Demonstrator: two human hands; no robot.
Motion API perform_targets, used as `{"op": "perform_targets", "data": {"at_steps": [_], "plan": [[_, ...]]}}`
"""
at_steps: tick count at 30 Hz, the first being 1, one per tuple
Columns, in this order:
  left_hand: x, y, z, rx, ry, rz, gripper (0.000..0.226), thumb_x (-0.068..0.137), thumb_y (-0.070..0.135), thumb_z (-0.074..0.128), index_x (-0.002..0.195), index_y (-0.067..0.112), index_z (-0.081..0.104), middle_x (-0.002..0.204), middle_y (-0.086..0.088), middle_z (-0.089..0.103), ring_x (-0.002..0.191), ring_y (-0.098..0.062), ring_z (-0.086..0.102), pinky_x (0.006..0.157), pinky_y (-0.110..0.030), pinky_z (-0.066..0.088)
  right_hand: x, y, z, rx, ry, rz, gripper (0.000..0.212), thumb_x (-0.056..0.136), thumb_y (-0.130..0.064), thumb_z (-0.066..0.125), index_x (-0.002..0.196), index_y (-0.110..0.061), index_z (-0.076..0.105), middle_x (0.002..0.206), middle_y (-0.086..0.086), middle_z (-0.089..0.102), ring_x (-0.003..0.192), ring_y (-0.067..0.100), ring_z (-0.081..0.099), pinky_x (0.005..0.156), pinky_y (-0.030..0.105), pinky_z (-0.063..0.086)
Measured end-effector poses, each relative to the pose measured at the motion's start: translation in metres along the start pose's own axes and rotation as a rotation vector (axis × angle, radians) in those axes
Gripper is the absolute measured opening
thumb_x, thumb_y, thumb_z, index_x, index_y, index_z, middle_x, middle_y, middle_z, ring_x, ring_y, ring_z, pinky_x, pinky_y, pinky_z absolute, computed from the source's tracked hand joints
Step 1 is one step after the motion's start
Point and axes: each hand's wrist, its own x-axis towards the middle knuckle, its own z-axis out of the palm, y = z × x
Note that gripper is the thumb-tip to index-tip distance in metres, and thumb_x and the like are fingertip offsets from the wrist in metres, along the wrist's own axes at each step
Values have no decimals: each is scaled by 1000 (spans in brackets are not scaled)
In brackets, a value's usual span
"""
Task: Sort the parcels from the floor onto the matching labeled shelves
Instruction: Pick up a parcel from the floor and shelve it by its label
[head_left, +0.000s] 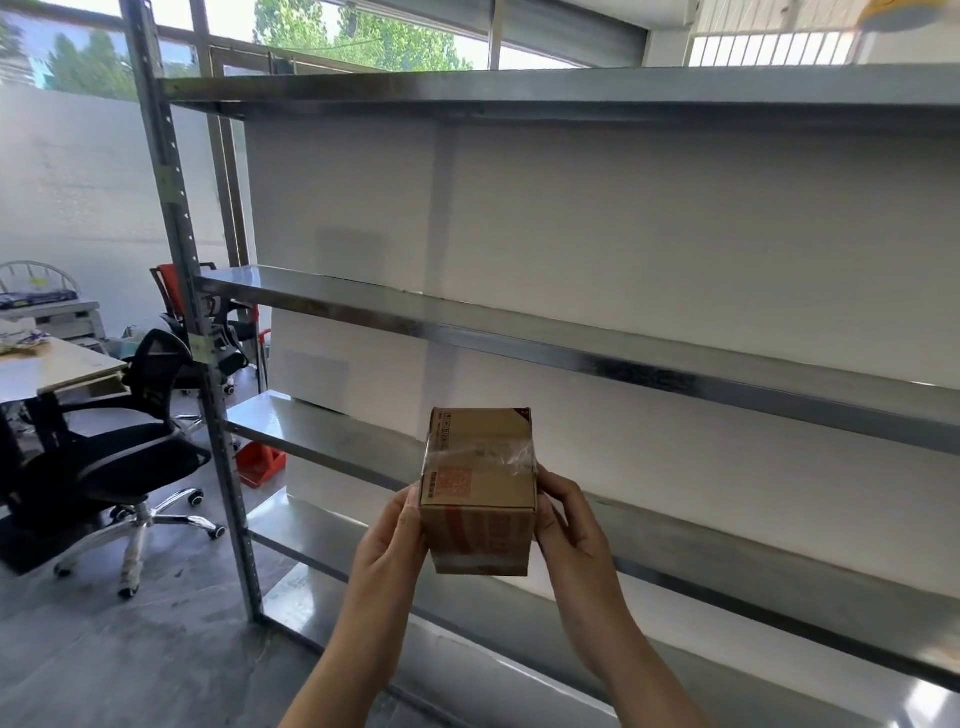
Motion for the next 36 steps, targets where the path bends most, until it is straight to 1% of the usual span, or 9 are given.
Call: {"op": "perform_targets", "data": {"at_steps": [4, 6, 11, 14, 19, 25, 30, 34, 36], "plan": [[0, -4, -1, 86, -28, 36, 32, 104, 29, 40, 116, 20, 68, 106, -1, 75, 103, -13, 70, 80, -20, 56, -3, 3, 4, 45, 66, 54, 37, 89, -49, 52, 118, -30, 65, 118, -11, 71, 118, 12, 64, 105, 36, 52], [1, -3, -2, 124, -38, 57, 31, 104, 30, 40, 117, 22, 67, 107, -1, 75, 103, -12, 70, 77, -17, 56, -3, 4, 5, 55, 86, 68, 39, 87, -53, 52, 115, -30, 66, 117, -7, 72, 117, 17, 64, 107, 42, 50], [0, -4, 3, 139, -38, 89, 33, 102, 34, 35, 120, 30, 62, 107, 7, 73, 104, -5, 67, 83, -19, 54, -2, 1, 6, 1, 113, 123, 43, 78, -58, 51, 112, -36, 63, 112, -13, 70, 112, 8, 64, 95, 27, 53], [0, -8, 3, 135, -33, 86, 34, 102, 36, 35, 120, 31, 63, 108, 7, 73, 108, -8, 67, 91, -26, 50, -3, 3, 3, -29, 92, 260, 58, 71, -63, 50, 117, -28, 60, 118, -5, 68, 109, 11, 65, 99, 36, 54], [1, -4, 5, 233, -47, 124, 33, 105, 28, 35, 123, 33, 62, 110, 11, 72, 106, -3, 65, 84, -16, 52, -5, 2, -6, 14, 24, 334, 40, 98, -46, 47, 121, -17, 64, 112, 4, 76, 102, 16, 74, 79, 22, 60], [11, 7, 4, 240, -92, 108, 34, 106, 23, 39, 122, 34, 67, 113, 8, 73, 110, -7, 64, 89, -21, 49, -10, 1, -9, 78, 14, 299, 34, 101, -37, 47, 119, -19, 70, 110, 0, 79, 106, 16, 73, 89, 24, 58], [13, 7, 2, 240, -86, 41, 31, 105, 20, 43, 109, 31, 72, 102, 0, 76, 105, -21, 68, 98, -43, 53, -17, 4, -7, 59, 37, 288, 52, 86, -53, 55, 126, -23, 68, 116, -2, 76, 111, 14, 71, 96, 28, 55], [16, 14, -2, 171, -92, 26, 22, 103, 27, 48, 92, 24, 66, 93, -15, 72, 84, -21, 70, 83, -44, 55, -18, -5, -9, -31, -1, 214, 65, 73, -68, 62, 131, -39, 62, 124, -13, 72, 114, 4, 68, 102, 31, 51], [16, 18, -4, 116, -99, 21, 25, 102, 33, 48, 92, 14, 60, 89, -16, 71, 77, -20, 69, 76, -40, 55, -16, -10, -10, -79, -31, 178, 58, 79, -60, 64, 134, -42, 59, 128, -18, 69, 114, -2, 66, 95, 22, 51]]}}
